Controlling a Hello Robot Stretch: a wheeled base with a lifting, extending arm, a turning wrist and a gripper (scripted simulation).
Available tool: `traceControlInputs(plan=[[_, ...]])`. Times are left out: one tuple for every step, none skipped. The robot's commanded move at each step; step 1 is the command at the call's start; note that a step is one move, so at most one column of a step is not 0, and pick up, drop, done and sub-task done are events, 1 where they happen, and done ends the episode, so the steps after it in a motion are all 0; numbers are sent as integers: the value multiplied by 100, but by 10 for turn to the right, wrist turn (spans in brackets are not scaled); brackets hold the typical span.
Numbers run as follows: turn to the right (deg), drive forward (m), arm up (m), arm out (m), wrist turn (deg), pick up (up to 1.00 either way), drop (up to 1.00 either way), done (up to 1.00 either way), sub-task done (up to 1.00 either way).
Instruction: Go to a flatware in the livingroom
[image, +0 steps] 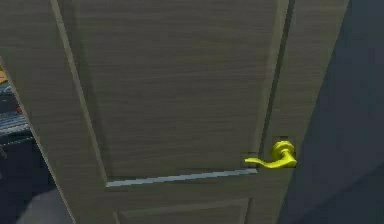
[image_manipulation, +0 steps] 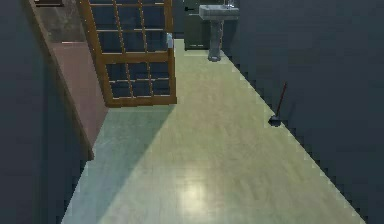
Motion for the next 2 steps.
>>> traceControlInputs(plan=[[90, 0, 0, 0, 0, 0, 0, 0, 0], [0, 10, 0, 0, 0, 0, 0, 0, 0]])
